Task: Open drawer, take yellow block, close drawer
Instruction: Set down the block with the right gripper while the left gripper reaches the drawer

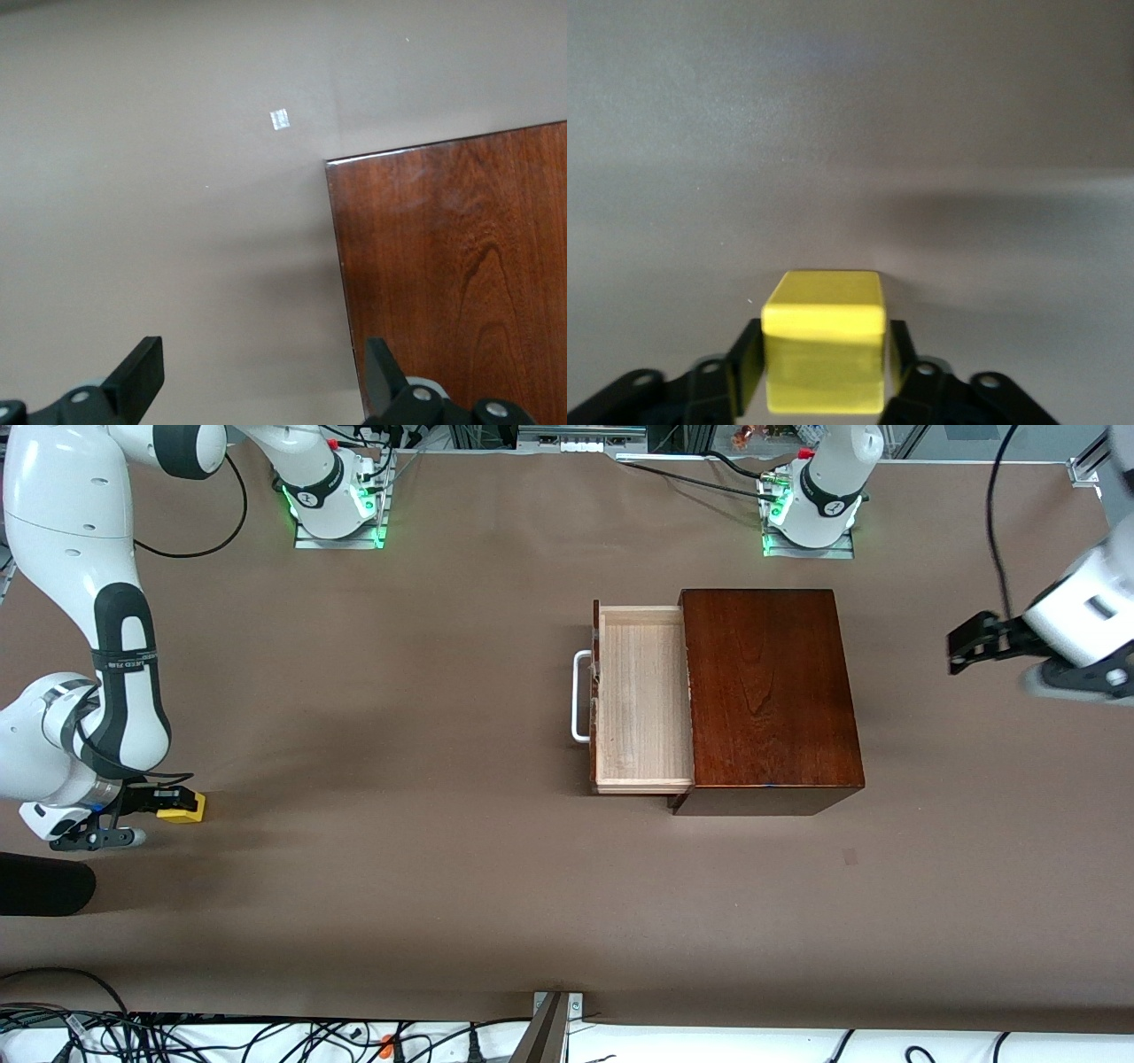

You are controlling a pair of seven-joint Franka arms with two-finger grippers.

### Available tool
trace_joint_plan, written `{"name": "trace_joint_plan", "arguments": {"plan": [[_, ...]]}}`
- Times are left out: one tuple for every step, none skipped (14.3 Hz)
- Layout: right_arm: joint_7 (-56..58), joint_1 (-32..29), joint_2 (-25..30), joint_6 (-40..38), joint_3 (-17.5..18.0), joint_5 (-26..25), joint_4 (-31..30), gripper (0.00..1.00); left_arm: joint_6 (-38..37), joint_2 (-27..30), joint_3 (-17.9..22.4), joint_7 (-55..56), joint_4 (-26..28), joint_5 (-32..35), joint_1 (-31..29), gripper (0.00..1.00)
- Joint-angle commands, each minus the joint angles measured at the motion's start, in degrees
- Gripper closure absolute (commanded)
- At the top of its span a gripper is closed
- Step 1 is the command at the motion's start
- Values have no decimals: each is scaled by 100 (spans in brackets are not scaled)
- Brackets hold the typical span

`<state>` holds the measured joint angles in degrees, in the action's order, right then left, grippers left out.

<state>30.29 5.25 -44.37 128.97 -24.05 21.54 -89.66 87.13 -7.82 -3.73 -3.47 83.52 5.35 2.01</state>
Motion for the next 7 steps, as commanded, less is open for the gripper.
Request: {"name": "trace_joint_plan", "arguments": {"plan": [[-128,-15,103,-162,-3,78,133,0,-344,-89,-328,-57,-257,98,36,0],[-137,-15,243,-301,-20,78,133,0,-554,-97,-521,-14,-448,-15,36,0],[-155,-15,375,-442,-29,78,133,0,-661,-141,-636,82,-598,-338,62,0],[-164,3,577,-652,-38,52,124,0,-731,-237,-698,353,-626,-585,123,0],[-173,3,787,-924,-47,25,133,0,-741,-308,-725,686,-643,-701,280,0],[-207,3,1033,-1179,-55,16,124,0,-741,-413,-751,1064,-644,-850,517,0],[-216,3,1262,-1486,-56,-1,124,0,-715,-518,-752,1477,-661,-999,719,0]]}}
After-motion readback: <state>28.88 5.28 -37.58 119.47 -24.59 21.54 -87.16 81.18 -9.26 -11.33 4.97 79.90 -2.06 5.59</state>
